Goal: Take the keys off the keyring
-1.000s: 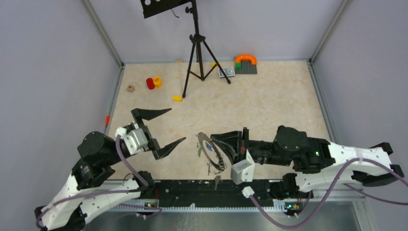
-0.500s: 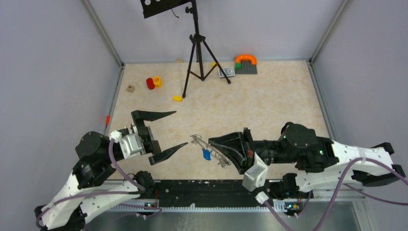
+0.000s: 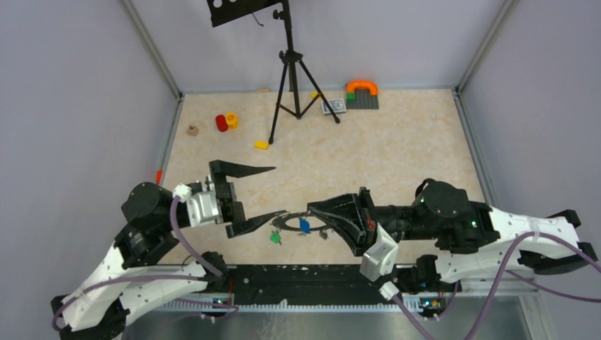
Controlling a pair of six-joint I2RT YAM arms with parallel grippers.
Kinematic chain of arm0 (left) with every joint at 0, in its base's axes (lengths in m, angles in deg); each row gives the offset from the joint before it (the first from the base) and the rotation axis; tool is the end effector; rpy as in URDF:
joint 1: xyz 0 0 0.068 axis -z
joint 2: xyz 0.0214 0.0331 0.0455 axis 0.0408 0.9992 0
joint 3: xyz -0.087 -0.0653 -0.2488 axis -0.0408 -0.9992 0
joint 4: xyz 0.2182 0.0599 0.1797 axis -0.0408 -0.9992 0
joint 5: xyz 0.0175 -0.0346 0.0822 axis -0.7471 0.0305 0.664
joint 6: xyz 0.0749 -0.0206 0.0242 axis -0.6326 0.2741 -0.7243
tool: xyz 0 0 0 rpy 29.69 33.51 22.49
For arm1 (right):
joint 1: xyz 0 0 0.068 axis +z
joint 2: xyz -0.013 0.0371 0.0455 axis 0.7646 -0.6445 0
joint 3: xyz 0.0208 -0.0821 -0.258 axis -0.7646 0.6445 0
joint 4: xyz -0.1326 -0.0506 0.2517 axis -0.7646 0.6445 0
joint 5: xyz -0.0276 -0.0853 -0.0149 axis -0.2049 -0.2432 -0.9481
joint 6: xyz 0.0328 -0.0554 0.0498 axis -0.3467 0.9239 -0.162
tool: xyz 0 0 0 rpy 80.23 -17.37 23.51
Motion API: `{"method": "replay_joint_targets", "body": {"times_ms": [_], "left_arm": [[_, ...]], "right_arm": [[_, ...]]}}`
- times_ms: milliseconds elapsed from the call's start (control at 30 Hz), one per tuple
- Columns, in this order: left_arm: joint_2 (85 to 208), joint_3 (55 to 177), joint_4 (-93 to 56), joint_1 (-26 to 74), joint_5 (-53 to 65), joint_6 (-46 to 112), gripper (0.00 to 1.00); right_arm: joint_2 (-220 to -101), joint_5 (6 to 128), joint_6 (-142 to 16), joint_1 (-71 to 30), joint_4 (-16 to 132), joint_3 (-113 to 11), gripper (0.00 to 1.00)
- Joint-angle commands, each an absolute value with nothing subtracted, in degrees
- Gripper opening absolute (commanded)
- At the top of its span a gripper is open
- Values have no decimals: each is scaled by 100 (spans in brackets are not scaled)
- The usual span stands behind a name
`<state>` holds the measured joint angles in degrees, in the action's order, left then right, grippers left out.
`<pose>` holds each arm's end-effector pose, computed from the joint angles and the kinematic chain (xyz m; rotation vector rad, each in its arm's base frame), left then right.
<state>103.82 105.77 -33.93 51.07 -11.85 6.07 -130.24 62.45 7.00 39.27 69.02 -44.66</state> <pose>0.0582 -0.1307 0.4804 1.0691 0.8487 -0.8582 -0.0001 0.2398 0.4783 -1.4317 0.3057 0.4074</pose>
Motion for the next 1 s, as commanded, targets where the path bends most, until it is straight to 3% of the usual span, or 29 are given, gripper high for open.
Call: {"method": "replay_joint_targets", "body": {"times_ms": [0,200,667,967], "left_arm": [[10732,10736,-3124,5119,-1837,694,83],[10804,10740,-2987,5119,-2292,761,82],[10485,11038,-3589,5119,-1542,247,86],[10610,10968,-3552,5119,-1817,399,85]], "right_arm": [[-13059,6376,672,3991,6444,-4784,0],[-13106,6288,757,3989,6573,-4820,0],[-13122,5998,846,3986,6845,-4752,0],[-13175,5962,945,3991,6846,-4768,0]]}}
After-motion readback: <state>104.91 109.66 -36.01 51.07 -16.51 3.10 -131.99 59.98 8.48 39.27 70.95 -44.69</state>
